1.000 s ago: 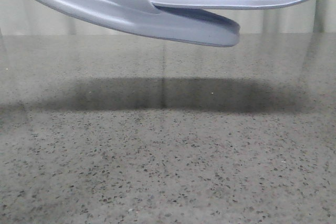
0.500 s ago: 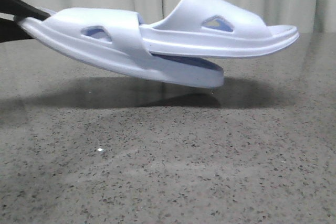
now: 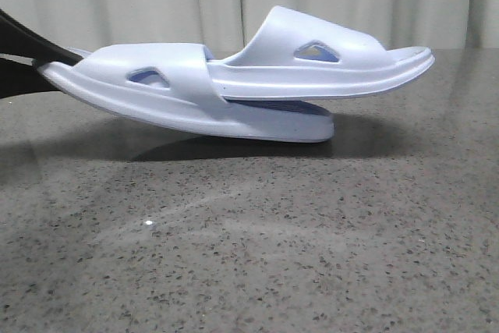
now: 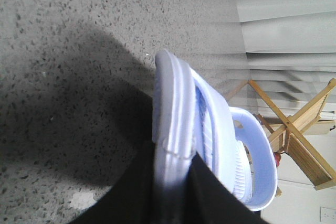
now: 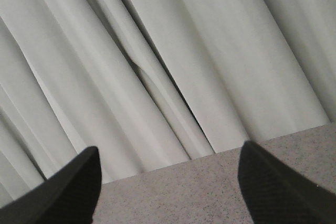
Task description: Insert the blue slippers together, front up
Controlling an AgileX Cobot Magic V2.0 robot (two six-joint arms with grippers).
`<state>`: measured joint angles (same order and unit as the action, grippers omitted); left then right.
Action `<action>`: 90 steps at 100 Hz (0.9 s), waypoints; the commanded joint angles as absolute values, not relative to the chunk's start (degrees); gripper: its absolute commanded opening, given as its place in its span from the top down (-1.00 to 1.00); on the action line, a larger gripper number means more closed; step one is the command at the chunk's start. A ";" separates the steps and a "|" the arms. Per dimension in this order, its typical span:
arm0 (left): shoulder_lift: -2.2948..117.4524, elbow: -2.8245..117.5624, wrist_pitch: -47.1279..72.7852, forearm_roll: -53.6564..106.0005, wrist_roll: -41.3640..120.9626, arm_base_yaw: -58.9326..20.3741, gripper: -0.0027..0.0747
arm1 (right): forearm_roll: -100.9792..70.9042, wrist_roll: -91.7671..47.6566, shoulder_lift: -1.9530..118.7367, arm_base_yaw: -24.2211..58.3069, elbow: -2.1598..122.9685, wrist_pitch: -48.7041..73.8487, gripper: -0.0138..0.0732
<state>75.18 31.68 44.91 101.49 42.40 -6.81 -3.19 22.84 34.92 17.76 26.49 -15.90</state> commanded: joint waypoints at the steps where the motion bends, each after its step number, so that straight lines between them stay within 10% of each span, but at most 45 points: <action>1: 74.11 33.23 47.88 106.57 43.46 -7.22 0.88 | -2.35 22.04 34.74 17.56 28.51 -20.04 -0.42; 20: 74.11 33.23 46.95 106.57 43.96 -7.22 0.64 | -2.35 22.04 34.74 17.56 28.51 -20.04 -0.42; 50: 74.11 33.23 46.67 106.57 47.09 -7.22 -0.29 | -2.35 22.04 34.74 17.56 28.51 -20.04 -0.42; 90: 74.11 33.23 39.82 106.57 61.86 -7.22 -0.33 | -2.35 22.04 34.74 17.56 28.51 -20.04 -0.42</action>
<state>75.18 31.68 38.64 102.15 58.13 -6.81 -3.19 22.84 34.92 17.76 26.49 -15.90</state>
